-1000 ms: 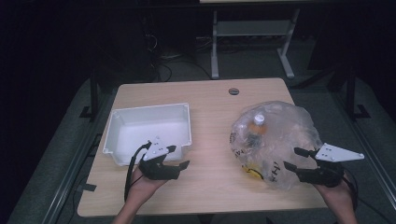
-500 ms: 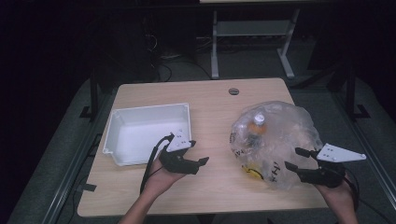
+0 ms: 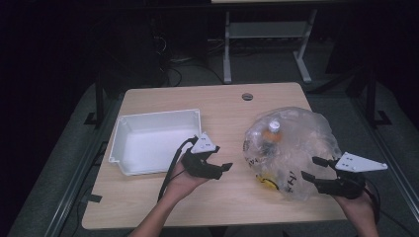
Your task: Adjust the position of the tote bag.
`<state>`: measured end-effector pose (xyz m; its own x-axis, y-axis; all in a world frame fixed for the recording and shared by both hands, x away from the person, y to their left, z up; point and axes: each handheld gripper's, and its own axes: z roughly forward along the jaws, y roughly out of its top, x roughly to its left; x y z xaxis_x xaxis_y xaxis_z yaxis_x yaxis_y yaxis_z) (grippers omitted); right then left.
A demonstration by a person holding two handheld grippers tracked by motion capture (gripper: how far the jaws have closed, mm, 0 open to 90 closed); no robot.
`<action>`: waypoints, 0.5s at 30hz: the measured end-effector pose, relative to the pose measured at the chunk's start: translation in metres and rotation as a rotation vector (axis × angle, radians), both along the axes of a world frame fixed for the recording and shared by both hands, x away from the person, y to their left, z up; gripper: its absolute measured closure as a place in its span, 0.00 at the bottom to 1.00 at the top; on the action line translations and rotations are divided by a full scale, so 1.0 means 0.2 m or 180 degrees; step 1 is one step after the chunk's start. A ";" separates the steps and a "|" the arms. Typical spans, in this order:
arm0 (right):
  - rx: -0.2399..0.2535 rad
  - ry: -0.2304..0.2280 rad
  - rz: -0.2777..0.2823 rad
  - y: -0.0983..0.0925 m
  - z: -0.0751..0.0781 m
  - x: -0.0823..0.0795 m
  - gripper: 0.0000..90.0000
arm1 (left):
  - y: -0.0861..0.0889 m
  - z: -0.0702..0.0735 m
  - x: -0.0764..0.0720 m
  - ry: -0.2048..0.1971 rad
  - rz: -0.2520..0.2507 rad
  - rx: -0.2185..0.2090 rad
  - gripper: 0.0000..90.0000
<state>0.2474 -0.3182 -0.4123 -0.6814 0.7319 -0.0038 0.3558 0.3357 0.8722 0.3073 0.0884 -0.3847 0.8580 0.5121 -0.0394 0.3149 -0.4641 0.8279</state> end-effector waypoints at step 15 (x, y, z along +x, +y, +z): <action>0.0007 0.0010 0.0005 0.00 -0.01 -0.01 0.37 | -0.20 0.03 0.10 0.0015 -0.0110 0.0008 0.36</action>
<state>0.2455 -0.3183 -0.4139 -0.6825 0.7309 0.0001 0.3580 0.3342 0.8719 0.3270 0.0480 -0.3782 0.8751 0.4821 -0.0422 0.3025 -0.4769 0.8253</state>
